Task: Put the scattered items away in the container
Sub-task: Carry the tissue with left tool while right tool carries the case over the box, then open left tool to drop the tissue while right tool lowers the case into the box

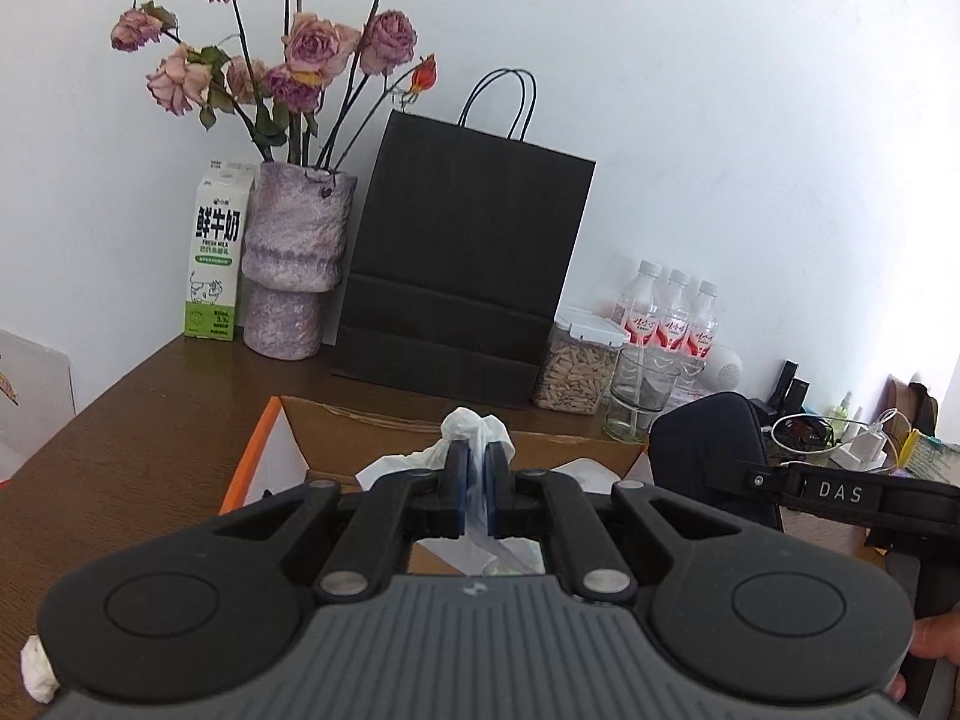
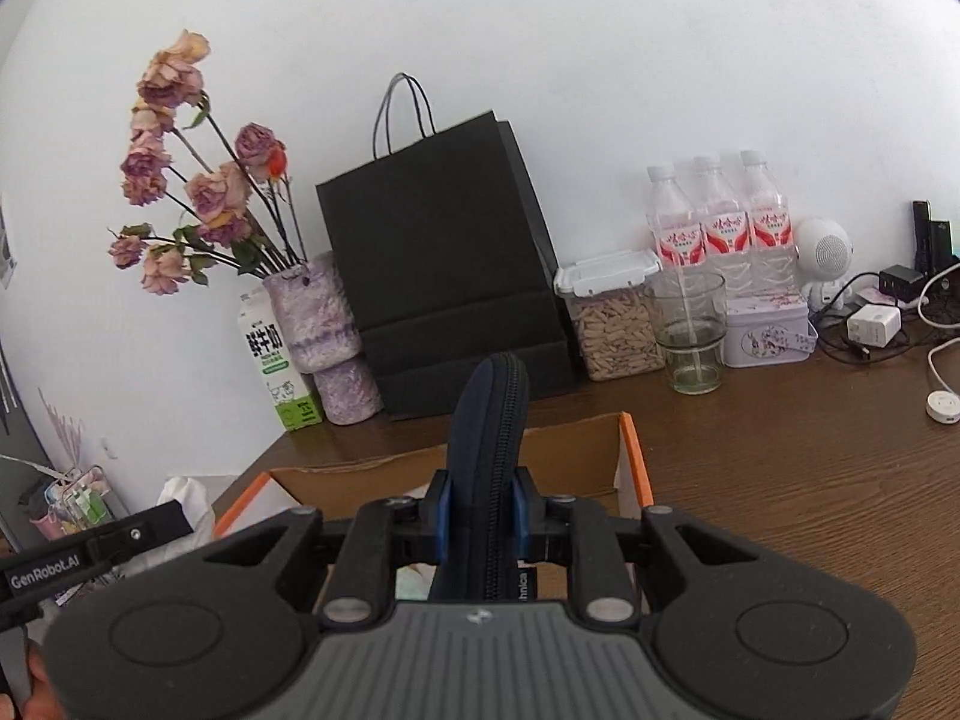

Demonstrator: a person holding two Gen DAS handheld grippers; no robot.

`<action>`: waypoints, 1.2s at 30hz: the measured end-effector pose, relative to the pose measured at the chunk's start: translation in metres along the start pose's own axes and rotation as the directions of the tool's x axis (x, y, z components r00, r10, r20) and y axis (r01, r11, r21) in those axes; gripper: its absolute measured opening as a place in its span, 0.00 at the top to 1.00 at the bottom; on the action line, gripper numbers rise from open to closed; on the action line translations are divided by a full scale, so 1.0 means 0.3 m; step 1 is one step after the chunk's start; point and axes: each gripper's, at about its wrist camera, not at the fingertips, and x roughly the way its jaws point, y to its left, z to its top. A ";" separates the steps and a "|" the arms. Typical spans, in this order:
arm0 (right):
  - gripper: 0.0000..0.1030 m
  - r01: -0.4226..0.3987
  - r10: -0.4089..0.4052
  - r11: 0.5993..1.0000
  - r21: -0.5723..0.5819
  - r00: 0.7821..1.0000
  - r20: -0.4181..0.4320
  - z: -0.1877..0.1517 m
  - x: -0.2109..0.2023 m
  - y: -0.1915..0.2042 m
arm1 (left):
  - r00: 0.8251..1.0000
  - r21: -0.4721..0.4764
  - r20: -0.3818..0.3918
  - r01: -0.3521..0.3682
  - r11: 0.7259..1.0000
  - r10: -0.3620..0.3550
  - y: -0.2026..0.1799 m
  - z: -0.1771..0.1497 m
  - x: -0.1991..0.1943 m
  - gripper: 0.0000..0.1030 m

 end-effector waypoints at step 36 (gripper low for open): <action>0.00 0.009 -0.011 0.989 -0.149 1.000 -0.016 -0.090 0.007 0.067 | 0.990 -0.005 -0.041 -0.134 0.991 0.134 0.032 -0.094 0.108 0.00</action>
